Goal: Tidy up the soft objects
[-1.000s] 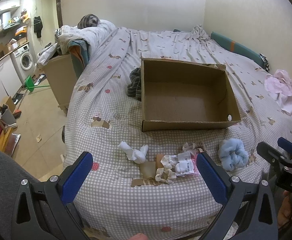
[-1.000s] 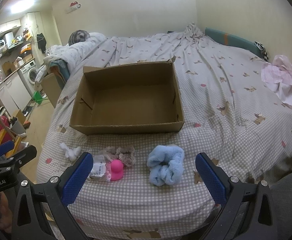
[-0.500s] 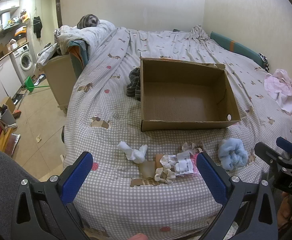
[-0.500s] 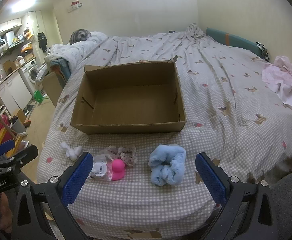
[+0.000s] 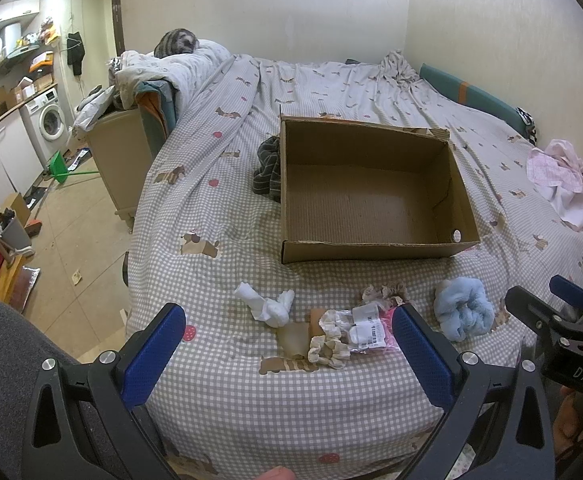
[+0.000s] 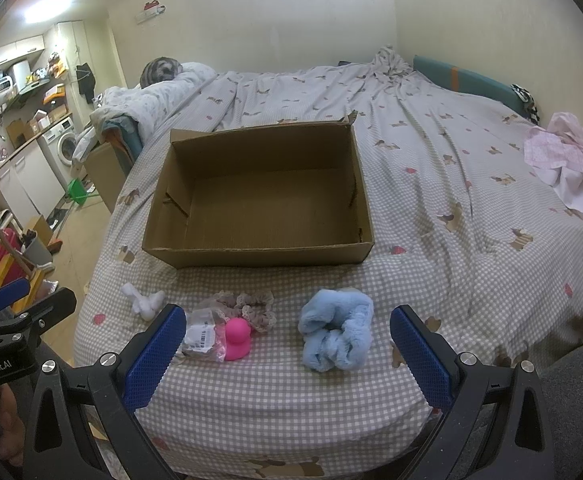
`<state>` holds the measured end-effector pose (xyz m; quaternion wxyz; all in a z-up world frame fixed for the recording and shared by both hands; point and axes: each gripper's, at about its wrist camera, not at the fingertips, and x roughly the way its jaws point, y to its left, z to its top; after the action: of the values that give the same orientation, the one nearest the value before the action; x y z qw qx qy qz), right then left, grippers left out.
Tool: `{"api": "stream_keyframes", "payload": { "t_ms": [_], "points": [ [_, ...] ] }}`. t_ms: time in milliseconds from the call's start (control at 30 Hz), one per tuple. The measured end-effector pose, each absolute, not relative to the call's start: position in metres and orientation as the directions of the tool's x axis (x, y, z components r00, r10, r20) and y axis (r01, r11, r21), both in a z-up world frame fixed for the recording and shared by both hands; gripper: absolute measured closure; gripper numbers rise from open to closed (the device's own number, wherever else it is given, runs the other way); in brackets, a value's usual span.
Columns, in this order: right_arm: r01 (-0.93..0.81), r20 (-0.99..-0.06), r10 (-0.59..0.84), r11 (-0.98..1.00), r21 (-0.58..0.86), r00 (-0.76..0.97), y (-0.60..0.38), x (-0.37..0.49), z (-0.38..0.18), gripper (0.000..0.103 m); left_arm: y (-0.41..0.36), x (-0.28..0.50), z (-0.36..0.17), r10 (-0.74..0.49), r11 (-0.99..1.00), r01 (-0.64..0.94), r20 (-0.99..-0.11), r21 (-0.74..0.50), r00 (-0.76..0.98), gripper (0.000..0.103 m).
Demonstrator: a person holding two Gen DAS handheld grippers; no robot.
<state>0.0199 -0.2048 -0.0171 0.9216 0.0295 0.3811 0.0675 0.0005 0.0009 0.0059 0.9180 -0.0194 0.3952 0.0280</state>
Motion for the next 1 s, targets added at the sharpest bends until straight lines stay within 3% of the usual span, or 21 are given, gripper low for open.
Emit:
{"api": "stream_keyframes", "payload": {
  "t_ms": [600,1000],
  "points": [
    [-0.099,-0.705,0.149,0.989,0.111,0.694,-0.204,0.021,-0.018,0.000,-0.005,0.002,0.009,0.033,0.998,-0.058,-0.727,-0.009,0.686,0.000],
    [-0.096,-0.767,0.179,0.984,0.153,0.616,-0.207,0.045,-0.021,0.000,0.008,0.028,0.011,0.036,0.995,-0.093,-0.773,-0.030,0.633,0.000]
  ]
}}
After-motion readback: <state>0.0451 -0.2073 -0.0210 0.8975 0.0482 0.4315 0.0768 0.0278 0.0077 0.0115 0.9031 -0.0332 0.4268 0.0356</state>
